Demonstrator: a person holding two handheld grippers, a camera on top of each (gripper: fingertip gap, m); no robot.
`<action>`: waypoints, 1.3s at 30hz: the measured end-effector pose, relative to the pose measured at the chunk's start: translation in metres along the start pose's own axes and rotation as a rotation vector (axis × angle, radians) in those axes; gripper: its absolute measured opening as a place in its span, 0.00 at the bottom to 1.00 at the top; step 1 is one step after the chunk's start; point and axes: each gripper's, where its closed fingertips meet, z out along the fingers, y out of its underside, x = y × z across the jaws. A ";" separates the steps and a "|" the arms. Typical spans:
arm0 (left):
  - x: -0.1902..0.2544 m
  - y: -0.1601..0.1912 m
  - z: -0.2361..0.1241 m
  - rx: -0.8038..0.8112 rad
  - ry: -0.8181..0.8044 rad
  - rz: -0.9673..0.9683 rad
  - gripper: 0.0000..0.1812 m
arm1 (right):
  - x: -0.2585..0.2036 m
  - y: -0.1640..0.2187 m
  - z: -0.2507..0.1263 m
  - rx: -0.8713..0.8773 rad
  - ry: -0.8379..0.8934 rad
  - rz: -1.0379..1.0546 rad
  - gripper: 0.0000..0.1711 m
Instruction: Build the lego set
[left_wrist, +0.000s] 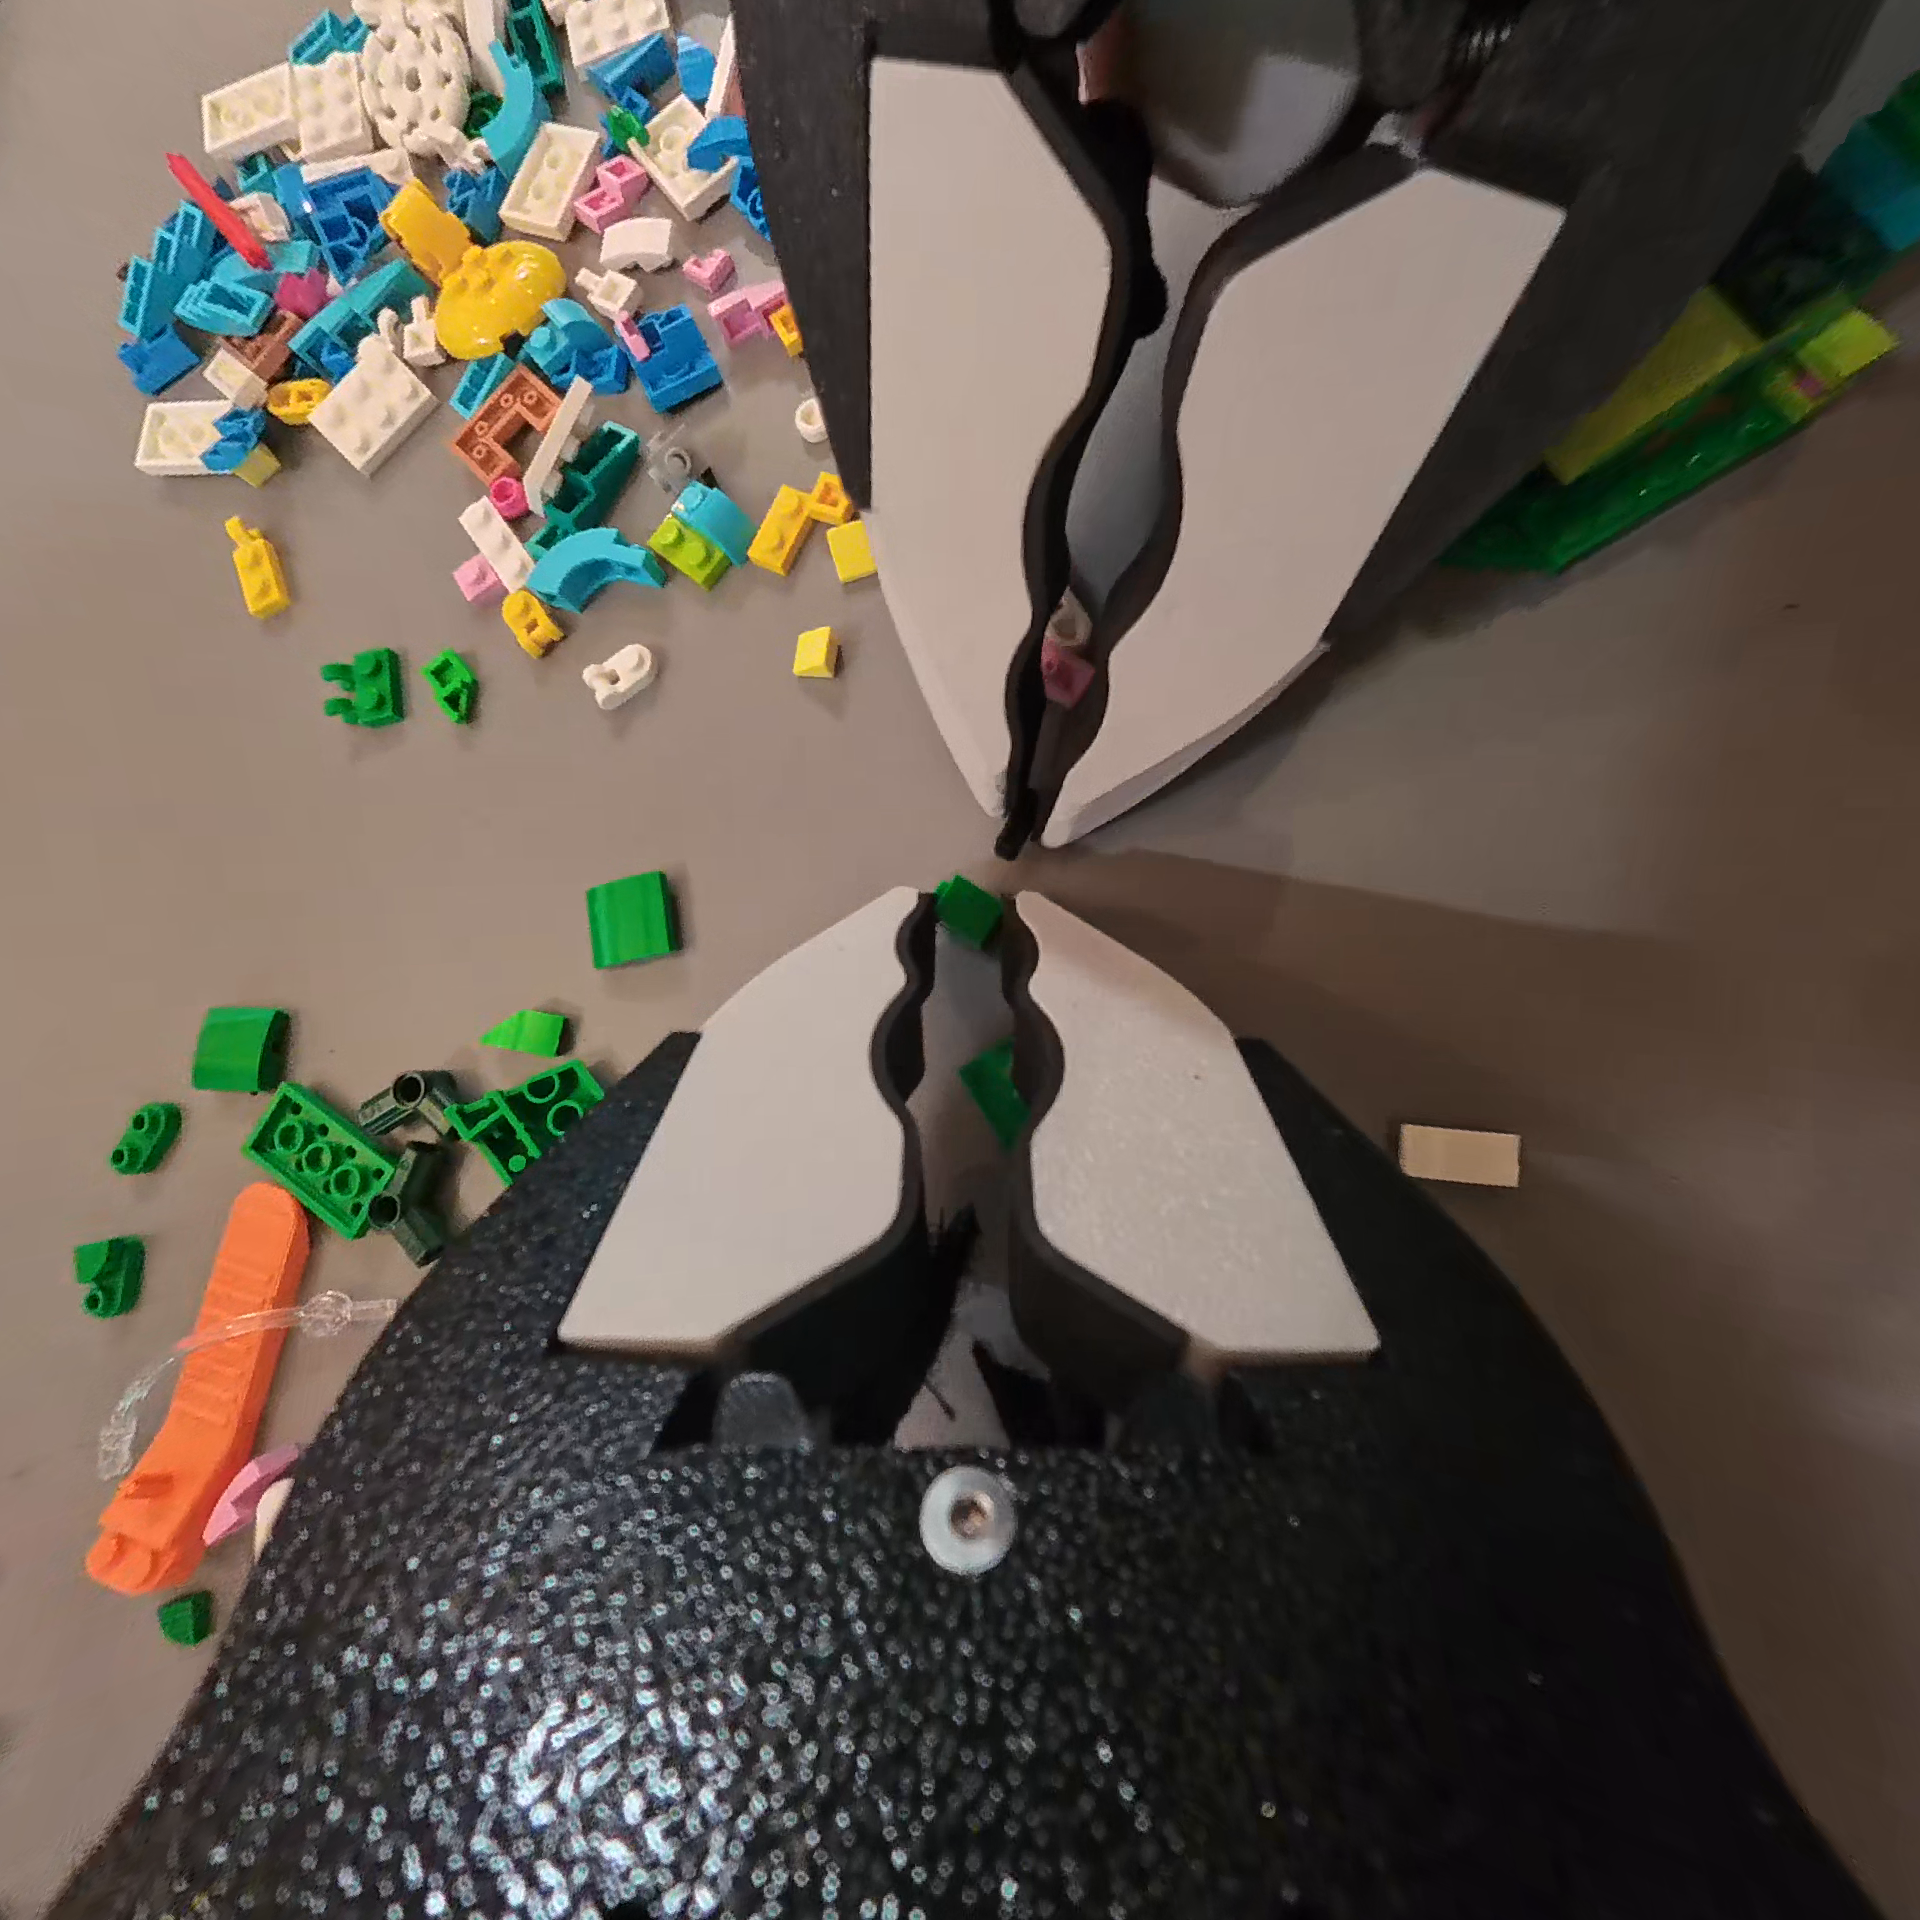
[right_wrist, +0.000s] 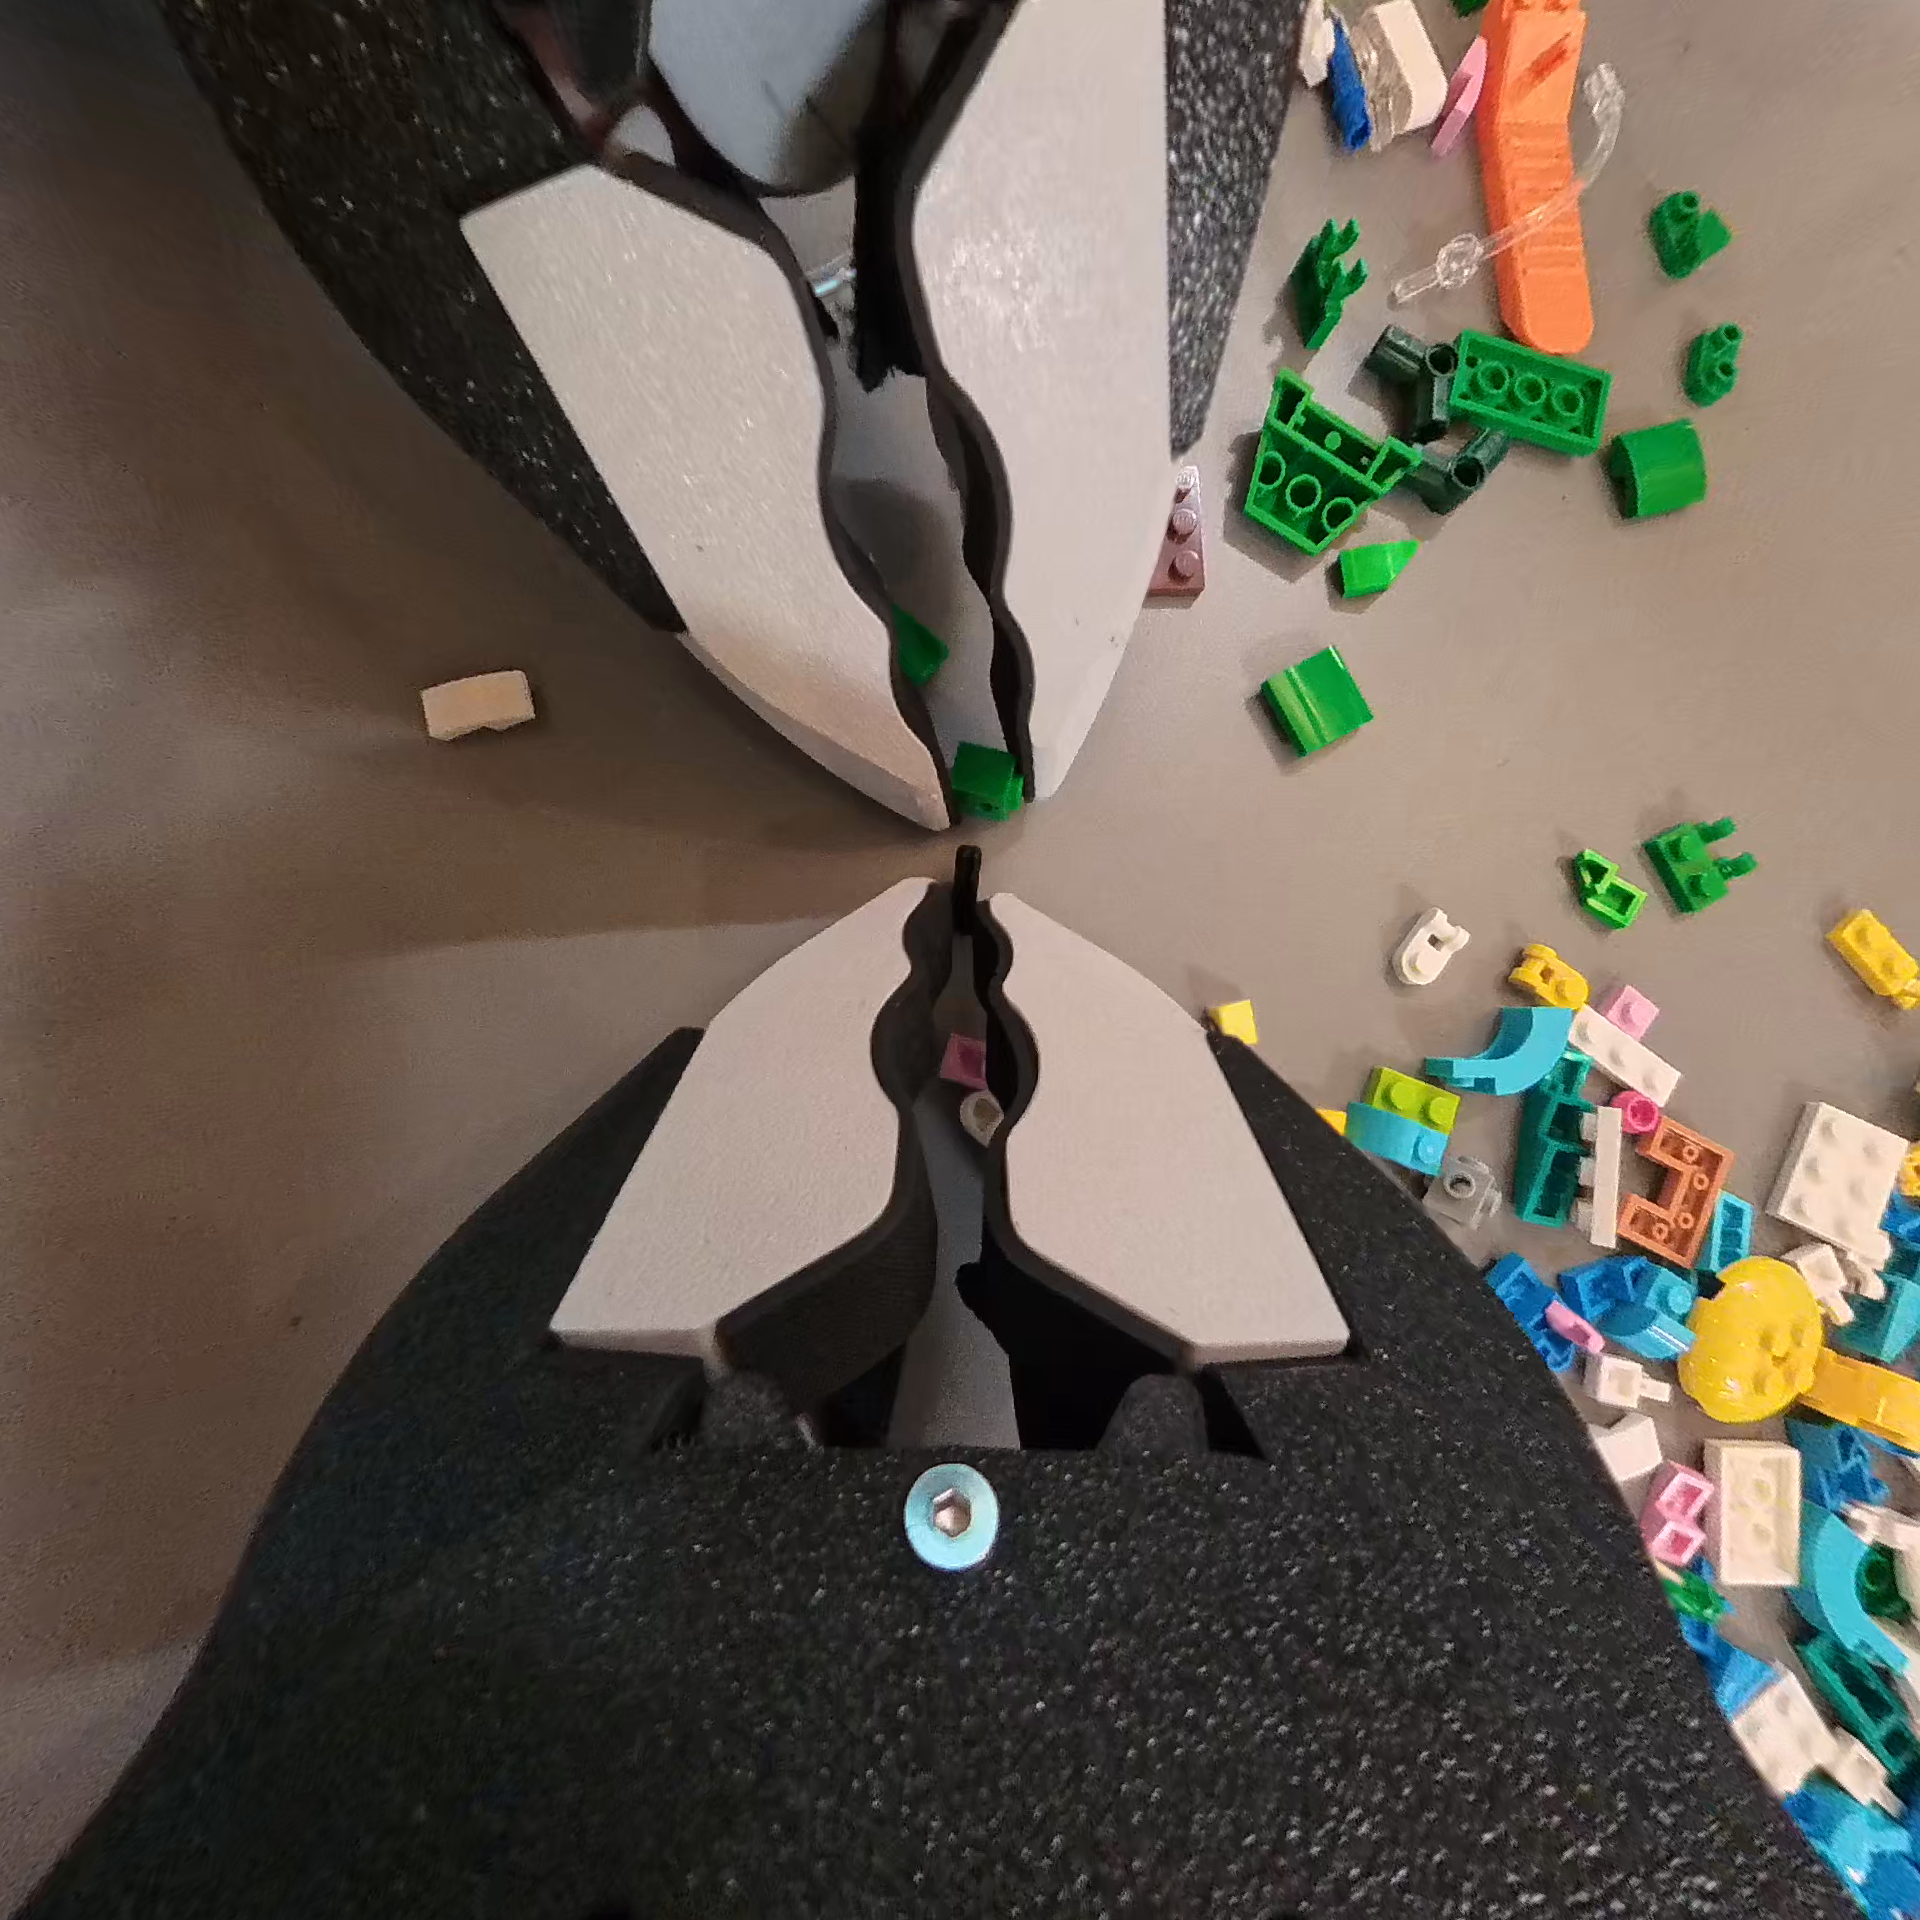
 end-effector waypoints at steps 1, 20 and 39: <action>0.000 0.000 0.000 0.000 0.001 -0.004 0.06 | 0.000 -0.001 0.001 0.002 0.005 -0.004 0.02; 0.000 0.002 -0.002 0.034 0.024 -0.038 0.06 | 0.001 0.002 -0.003 0.081 -0.057 0.037 0.04; 0.000 0.003 -0.003 0.087 0.082 -0.100 0.07 | 0.004 -0.001 -0.002 0.099 -0.022 -0.001 0.00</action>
